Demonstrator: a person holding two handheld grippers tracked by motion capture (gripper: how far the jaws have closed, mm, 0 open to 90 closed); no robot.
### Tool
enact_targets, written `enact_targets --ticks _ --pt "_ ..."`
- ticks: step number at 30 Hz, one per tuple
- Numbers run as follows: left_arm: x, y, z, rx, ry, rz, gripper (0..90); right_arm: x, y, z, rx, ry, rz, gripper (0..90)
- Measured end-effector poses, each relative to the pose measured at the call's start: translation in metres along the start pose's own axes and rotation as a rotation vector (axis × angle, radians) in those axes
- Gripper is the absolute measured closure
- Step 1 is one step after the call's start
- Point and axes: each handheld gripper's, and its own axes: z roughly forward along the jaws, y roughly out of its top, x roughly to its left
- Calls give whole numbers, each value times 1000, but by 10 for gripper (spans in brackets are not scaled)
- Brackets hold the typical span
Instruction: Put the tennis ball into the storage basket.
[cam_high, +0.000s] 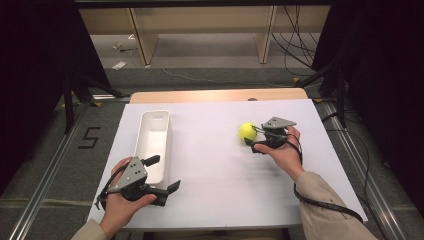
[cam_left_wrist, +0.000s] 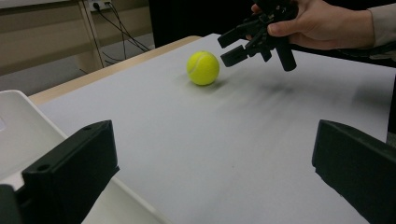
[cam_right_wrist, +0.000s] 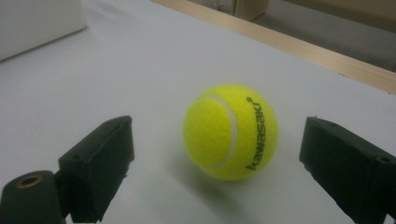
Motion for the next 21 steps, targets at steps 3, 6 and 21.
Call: enact_targets --ticks 3,6,21 --pt "0 0 0 1 -1 -1 0 -1 1 5 8 -2 2 103" --pt "0 0 0 0 -1 -2 0 -3 1 11 18 -6 3 99" --pt "0 0 0 -1 -4 0 0 -10 2 39 62 -14 19 98"
